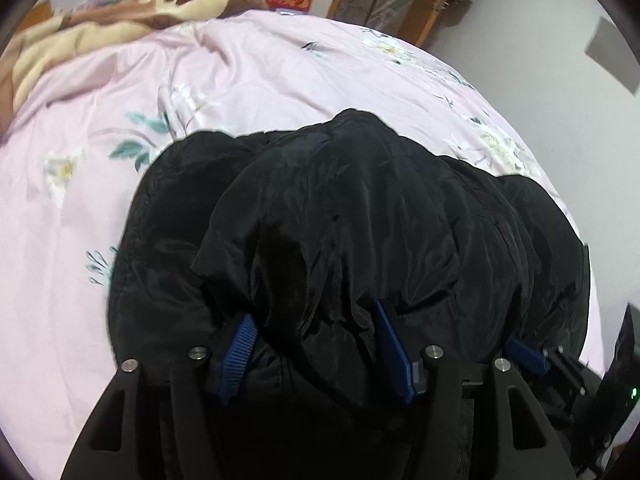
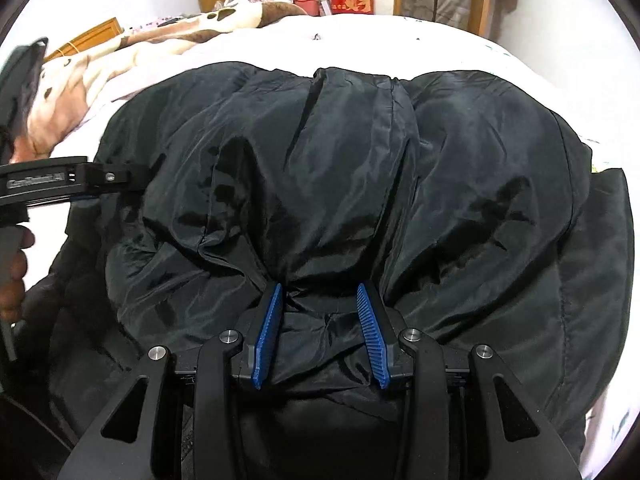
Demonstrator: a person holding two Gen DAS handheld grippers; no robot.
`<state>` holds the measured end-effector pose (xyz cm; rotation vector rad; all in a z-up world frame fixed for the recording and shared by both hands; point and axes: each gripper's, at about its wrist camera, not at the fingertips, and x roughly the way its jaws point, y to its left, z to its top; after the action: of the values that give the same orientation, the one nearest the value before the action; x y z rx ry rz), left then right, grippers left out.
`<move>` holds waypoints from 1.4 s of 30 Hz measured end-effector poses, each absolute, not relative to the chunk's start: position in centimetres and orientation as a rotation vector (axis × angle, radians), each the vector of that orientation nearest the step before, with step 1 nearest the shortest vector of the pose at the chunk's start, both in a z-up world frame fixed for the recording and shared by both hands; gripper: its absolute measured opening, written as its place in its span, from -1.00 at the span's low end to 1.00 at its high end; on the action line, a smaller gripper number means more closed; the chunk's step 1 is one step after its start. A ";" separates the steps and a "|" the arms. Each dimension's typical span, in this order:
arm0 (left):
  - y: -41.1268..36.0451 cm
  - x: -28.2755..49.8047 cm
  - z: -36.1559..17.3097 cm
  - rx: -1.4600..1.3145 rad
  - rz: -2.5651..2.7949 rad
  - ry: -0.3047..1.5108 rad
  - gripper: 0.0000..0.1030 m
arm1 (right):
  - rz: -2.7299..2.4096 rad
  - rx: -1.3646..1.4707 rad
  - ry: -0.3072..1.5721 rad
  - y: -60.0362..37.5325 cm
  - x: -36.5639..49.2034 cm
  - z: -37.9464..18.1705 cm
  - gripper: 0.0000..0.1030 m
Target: Fold large clothes
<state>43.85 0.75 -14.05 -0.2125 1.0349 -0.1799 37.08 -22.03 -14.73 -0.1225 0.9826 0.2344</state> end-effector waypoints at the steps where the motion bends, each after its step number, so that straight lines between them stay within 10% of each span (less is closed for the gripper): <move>1: 0.8 43.3 -13.4 -0.202 -0.170 1.026 0.18 | 0.230 -0.125 0.985 -22.0 37.1 -14.7 -0.23; 7: 2.2 40.2 -8.7 -0.190 -0.156 0.930 0.21 | 0.219 -0.062 1.006 -22.1 37.2 -12.7 -0.15; 12: 3.6 36.6 -4.8 -0.186 -0.135 0.858 0.32 | 0.236 -0.013 0.892 -23.2 34.6 -8.7 0.33; 42: 7.2 15.5 1.2 -0.128 -0.144 0.809 0.35 | 0.123 0.059 0.697 -27.2 12.4 4.1 0.34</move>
<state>15.54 7.17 1.17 -0.1277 0.8094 -0.1436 12.41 -27.21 4.09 0.0594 0.6969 0.1234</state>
